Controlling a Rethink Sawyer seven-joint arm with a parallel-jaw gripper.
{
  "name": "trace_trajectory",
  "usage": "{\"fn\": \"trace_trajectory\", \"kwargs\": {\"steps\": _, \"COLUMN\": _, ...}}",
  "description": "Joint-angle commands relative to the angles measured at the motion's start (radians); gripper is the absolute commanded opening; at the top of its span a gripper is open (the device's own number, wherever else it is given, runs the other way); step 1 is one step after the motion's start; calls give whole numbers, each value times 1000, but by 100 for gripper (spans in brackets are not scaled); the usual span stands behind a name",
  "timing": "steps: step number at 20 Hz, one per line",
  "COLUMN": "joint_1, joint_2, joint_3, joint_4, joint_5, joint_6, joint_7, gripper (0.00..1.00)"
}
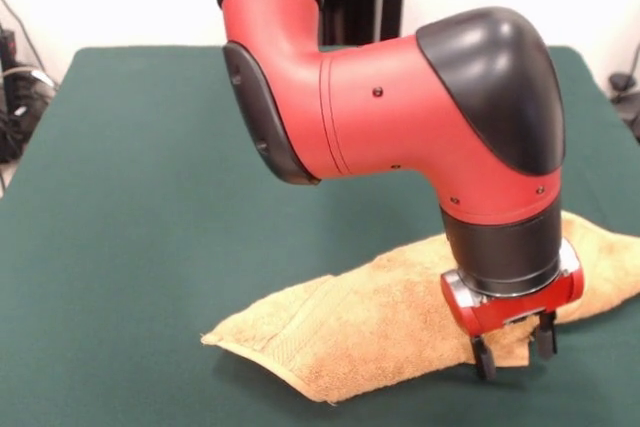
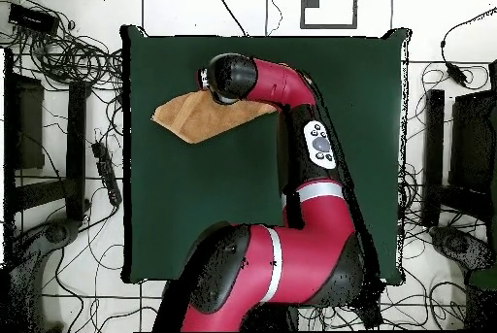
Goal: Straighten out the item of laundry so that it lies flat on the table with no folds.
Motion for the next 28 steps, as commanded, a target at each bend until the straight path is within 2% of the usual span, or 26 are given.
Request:
{"fn": "trace_trajectory", "kwargs": {"steps": 1, "joint_1": 42, "joint_2": 86, "joint_3": -41, "joint_4": -30, "joint_5": -58, "joint_6": 131, "joint_7": 45, "gripper": 100}}
{"fn": "trace_trajectory", "kwargs": {"steps": 12, "joint_1": 88, "joint_2": 149, "joint_3": -112, "joint_4": -163, "joint_5": -69, "joint_6": 426, "joint_7": 64, "gripper": 100}}
{"fn": "trace_trajectory", "kwargs": {"steps": 17, "joint_1": 114, "joint_2": 200, "joint_3": -140, "joint_4": -266, "joint_5": -83, "joint_6": 550, "joint_7": 82, "gripper": 100}}
{"fn": "trace_trajectory", "kwargs": {"steps": 26, "joint_1": 124, "joint_2": 232, "joint_3": -152, "joint_4": -319, "joint_5": -74, "joint_6": 518, "joint_7": 92, "gripper": 100}}
{"fn": "trace_trajectory", "kwargs": {"steps": 27, "joint_1": 124, "joint_2": 231, "joint_3": -153, "joint_4": -316, "joint_5": -70, "joint_6": 503, "joint_7": 92, "gripper": 0}}
{"fn": "trace_trajectory", "kwargs": {"steps": 28, "joint_1": 124, "joint_2": 232, "joint_3": -154, "joint_4": -316, "joint_5": -69, "joint_6": 502, "joint_7": 93, "gripper": 0}}
